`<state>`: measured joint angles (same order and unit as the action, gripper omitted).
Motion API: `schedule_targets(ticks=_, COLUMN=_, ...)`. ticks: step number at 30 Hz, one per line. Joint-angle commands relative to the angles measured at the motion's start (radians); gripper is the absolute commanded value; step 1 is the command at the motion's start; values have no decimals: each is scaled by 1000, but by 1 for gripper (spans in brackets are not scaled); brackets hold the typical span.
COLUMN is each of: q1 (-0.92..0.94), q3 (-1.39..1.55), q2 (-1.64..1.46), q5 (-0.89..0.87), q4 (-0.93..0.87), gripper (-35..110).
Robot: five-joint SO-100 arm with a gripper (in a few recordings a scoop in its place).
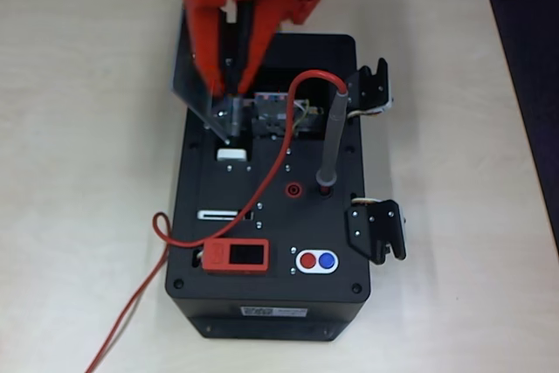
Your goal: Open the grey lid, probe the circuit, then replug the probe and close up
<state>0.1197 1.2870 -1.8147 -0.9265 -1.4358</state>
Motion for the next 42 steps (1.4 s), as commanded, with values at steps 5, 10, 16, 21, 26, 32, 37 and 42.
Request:
schedule_targets(ticks=5, q1=172, q3=6, q2=-49, q5=225, q4=84, gripper=0)
schedule_targets(ticks=10, q1=261, q3=35, q2=-40, q5=350, q4=129, gripper=0)
schedule_targets(ticks=16, q1=382, q3=196, q2=-32, q5=480, q4=204, gripper=0)
schedule_targets(ticks=21, q1=466, q3=379, q2=-21, q5=529, q4=325, gripper=0)
schedule_targets(ticks=26, q1=483, q3=460, q2=8, q5=514, q4=397, gripper=0)
schedule_targets(ticks=32, q1=396, q3=480, q2=11, q5=397, q4=331, gripper=0)
schedule_targets(ticks=37, q1=281, q3=479, q2=-23, q5=262, q4=252, gripper=0)
schedule_targets(ticks=42, q1=173, q3=476, q2=-63, q5=138, q4=202, gripper=0)
